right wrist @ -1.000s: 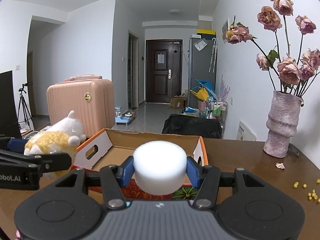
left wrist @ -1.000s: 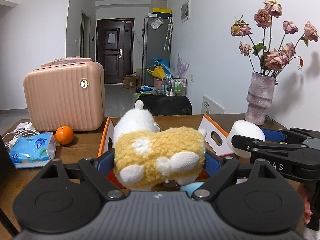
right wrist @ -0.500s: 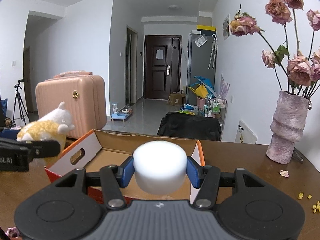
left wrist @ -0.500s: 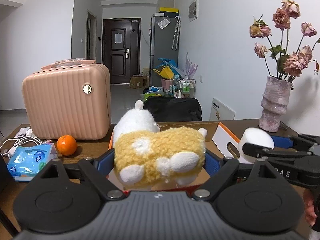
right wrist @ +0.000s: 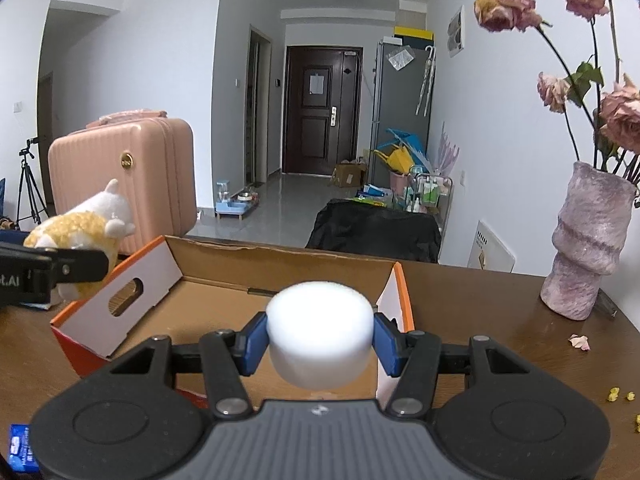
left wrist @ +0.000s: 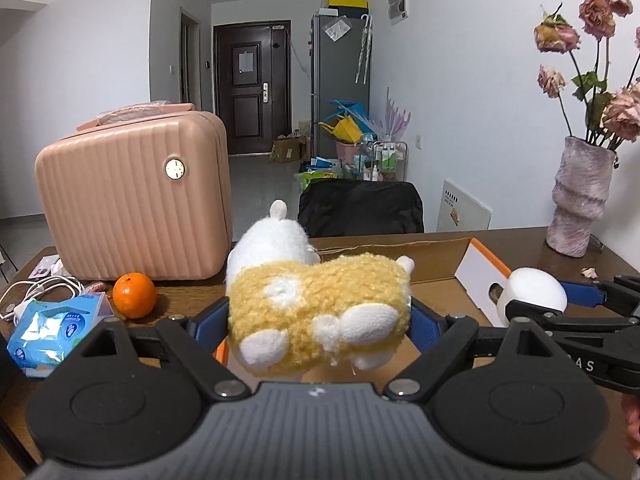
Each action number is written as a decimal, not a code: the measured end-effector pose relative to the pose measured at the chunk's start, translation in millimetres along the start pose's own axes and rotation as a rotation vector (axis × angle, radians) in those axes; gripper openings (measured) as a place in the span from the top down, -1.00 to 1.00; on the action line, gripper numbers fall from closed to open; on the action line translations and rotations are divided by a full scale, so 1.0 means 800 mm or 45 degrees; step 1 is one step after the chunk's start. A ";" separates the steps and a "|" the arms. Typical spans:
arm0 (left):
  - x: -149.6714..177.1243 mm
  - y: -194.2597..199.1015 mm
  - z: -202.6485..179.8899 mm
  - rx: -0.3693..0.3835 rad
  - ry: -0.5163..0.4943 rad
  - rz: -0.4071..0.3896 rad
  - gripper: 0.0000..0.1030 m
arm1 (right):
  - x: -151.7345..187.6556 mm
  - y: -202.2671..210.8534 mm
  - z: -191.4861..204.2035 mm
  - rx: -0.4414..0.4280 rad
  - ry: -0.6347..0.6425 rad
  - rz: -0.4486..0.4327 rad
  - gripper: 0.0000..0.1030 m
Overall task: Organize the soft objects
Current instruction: 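Lower the plush toy and puff into the red box and open both grippers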
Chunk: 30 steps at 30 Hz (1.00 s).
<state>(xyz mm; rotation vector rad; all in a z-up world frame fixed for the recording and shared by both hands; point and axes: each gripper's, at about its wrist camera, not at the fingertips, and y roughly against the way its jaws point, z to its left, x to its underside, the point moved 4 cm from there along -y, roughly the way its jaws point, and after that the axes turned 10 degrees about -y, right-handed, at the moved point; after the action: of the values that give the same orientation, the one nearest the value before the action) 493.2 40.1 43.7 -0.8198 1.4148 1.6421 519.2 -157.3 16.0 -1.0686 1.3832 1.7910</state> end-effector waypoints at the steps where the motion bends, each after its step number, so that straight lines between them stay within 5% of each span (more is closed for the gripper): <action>1: 0.000 -0.005 0.001 -0.004 -0.003 0.009 -0.74 | 0.001 -0.004 0.000 0.001 0.001 0.004 -0.06; 21: 0.015 -0.083 -0.004 -0.043 -0.070 0.167 -0.82 | 0.010 -0.065 -0.002 0.031 0.049 0.071 -0.09; 25: 0.017 -0.081 -0.004 -0.042 -0.087 0.157 -0.99 | 0.012 -0.066 -0.002 0.034 0.056 0.058 -0.79; 30: 0.013 -0.073 0.001 -0.051 -0.066 0.130 -1.00 | 0.009 -0.060 -0.007 0.047 0.041 0.030 -0.94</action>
<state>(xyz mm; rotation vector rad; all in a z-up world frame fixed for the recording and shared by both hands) 539.8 45.6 7.1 -0.7334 1.4118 1.7616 557.9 -150.2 -13.3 -1.0697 1.4485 1.7652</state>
